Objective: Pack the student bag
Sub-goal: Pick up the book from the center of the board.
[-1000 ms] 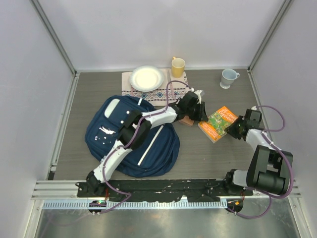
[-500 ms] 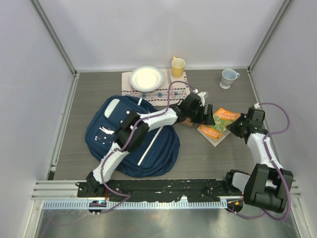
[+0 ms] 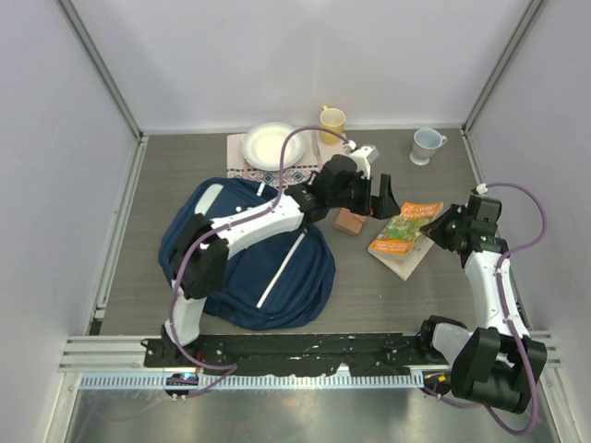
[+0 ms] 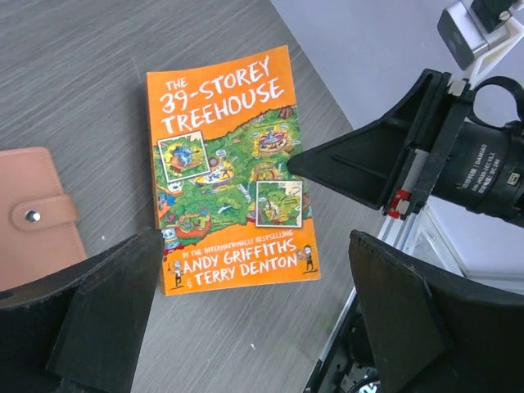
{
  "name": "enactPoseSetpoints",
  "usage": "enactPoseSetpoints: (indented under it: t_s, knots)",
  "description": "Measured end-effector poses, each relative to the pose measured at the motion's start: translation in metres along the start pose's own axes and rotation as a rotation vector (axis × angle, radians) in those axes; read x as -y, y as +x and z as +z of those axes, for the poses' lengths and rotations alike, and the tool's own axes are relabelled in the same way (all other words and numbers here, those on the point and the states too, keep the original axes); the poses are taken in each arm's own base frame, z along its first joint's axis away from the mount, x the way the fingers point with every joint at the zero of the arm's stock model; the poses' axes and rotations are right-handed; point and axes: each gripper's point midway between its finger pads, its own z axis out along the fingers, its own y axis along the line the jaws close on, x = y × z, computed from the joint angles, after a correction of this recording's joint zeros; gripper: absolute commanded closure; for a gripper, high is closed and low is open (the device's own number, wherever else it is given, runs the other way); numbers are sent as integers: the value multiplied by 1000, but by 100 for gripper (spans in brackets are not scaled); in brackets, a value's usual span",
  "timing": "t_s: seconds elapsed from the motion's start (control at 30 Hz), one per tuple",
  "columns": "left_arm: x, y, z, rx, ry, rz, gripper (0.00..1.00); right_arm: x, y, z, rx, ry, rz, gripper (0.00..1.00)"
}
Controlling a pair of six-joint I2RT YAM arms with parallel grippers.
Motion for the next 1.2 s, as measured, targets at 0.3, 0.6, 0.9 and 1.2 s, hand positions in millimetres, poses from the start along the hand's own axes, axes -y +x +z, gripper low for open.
enactPoseSetpoints:
  t_s: [0.3,0.6,0.9,1.2]
  knots:
    - [-29,8,-22,2,-67,-10,0,-44,-19,-33,48,-170,-40,99]
    - [-57,19,-28,-5,-87,-78,1,-88,-17,-71,47,-385,-70,99]
    - [-56,-7,-52,117,77,-206,0,-120,0,-96,15,-627,-59,99]
    - [-39,-17,-62,163,211,-242,16,-132,14,-97,-43,-785,-5,99]
